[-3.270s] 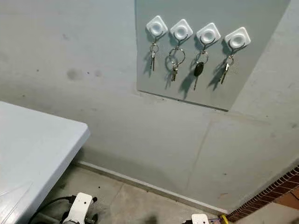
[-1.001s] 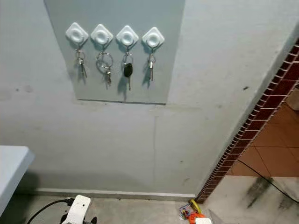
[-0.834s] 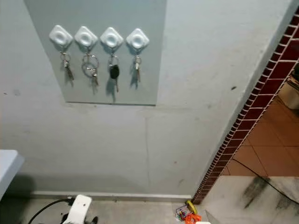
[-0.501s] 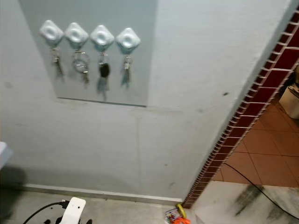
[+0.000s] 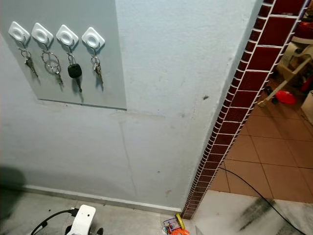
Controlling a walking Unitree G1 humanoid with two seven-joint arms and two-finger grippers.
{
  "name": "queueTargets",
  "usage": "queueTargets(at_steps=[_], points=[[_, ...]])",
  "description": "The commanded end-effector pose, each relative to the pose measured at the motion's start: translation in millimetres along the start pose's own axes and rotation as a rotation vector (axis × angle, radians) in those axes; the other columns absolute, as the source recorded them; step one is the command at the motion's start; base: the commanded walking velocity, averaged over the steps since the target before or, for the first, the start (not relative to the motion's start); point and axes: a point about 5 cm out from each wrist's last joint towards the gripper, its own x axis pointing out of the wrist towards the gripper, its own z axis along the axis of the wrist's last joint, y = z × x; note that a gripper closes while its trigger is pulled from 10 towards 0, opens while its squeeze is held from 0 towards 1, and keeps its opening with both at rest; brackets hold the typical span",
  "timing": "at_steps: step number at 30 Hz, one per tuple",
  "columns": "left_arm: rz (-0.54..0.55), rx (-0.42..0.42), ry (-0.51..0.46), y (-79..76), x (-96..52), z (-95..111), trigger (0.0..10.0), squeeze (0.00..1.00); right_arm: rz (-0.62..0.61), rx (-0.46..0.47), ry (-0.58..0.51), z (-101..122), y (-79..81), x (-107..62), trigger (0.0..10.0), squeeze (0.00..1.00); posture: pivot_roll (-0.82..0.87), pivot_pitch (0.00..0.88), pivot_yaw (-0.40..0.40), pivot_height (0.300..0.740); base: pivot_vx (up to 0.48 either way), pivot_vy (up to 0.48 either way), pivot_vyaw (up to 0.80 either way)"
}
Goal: Hang keys on a hook
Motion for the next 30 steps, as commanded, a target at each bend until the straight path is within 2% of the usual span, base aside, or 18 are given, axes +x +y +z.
queueTargets(at_steps=[1,9,30], points=[[0.011,-0.002,0.003,3.1,-0.2,-0.3,10.0,0.00,0.018,0.009,0.015,-2.0,8.3,0.7,10.0,0.00,-0.01,0.000,0.003,0.732,0.000,0.000,0.00],[0.013,-0.009,0.009,4.1,-0.5,-2.0,10.0,0.00,0.009,-0.019,0.030,-4.4,7.4,0.3,10.0,0.00,-0.01,0.000,0.006,0.732,0.000,0.000,0.00],[0.013,-0.010,0.009,4.2,-0.5,-2.0,10.0,0.00,0.010,-0.019,0.032,-4.7,7.4,0.3,10.0,0.00,-0.01,0.000,0.006,0.732,0.000,0.000,0.00]])
